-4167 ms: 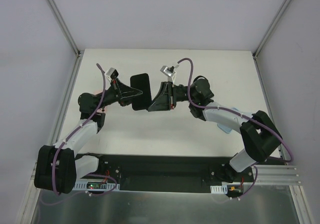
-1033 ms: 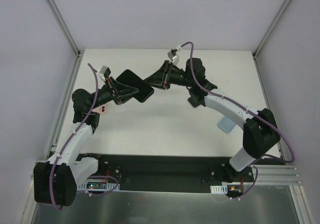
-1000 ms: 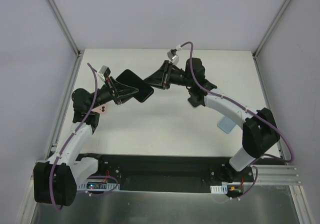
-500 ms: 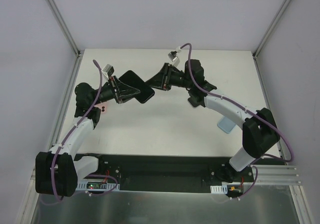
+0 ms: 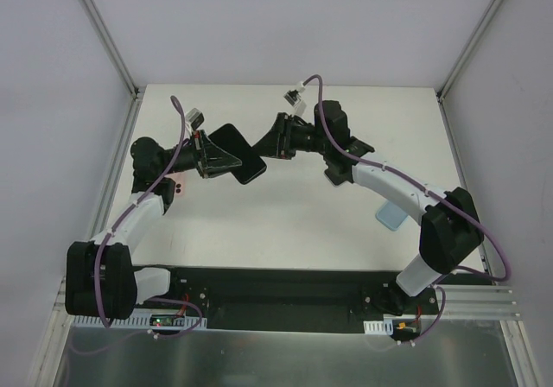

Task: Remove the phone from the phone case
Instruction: Remove the phone case from the phone.

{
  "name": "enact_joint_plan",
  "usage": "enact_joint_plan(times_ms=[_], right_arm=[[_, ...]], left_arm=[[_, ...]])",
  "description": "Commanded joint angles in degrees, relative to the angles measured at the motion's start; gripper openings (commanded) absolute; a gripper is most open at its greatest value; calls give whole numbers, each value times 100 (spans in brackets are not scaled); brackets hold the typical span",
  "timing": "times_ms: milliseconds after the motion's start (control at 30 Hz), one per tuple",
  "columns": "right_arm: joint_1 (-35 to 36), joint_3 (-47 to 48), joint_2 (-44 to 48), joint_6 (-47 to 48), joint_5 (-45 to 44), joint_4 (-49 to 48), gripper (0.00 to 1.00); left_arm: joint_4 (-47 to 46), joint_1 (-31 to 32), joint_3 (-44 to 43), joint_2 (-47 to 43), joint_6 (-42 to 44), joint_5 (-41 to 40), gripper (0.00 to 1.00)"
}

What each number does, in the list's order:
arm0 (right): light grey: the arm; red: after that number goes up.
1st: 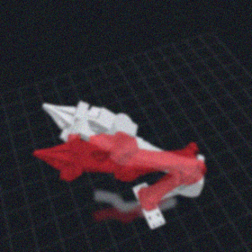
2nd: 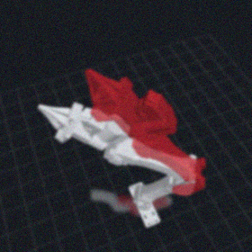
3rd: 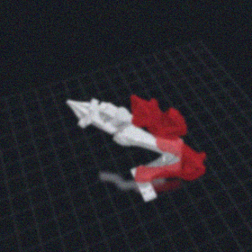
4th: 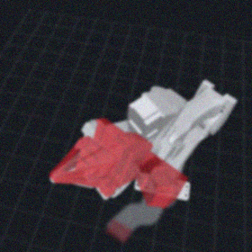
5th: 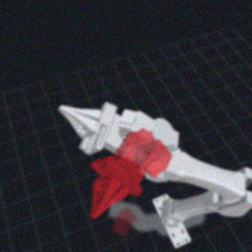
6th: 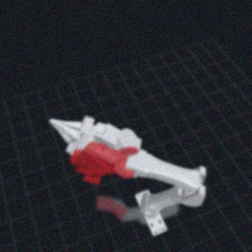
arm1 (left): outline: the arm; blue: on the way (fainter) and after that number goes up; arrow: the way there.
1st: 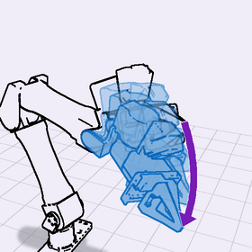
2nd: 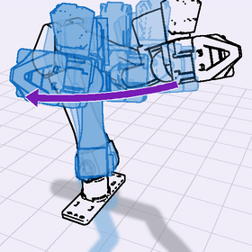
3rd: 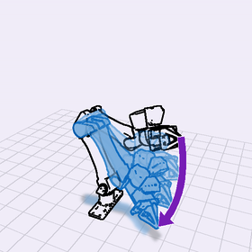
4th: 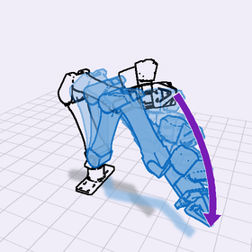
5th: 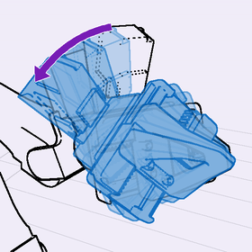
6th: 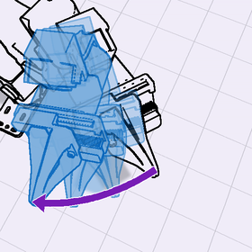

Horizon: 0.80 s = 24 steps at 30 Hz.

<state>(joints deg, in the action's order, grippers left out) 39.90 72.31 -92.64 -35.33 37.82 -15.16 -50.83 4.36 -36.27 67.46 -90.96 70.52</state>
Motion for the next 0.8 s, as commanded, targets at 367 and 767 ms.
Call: enact_joint_plan(times_ms=[367, 767], right_arm=[[1556, 617, -413, 106, 1851, -295, 36], [1425, -181, 140, 114, 1114, -190, 1]], left_arm=[[-3944, 592, -671, 1234, -1478, 67, 0], [951, 592, -881, 523, 2265, -12, 0]])
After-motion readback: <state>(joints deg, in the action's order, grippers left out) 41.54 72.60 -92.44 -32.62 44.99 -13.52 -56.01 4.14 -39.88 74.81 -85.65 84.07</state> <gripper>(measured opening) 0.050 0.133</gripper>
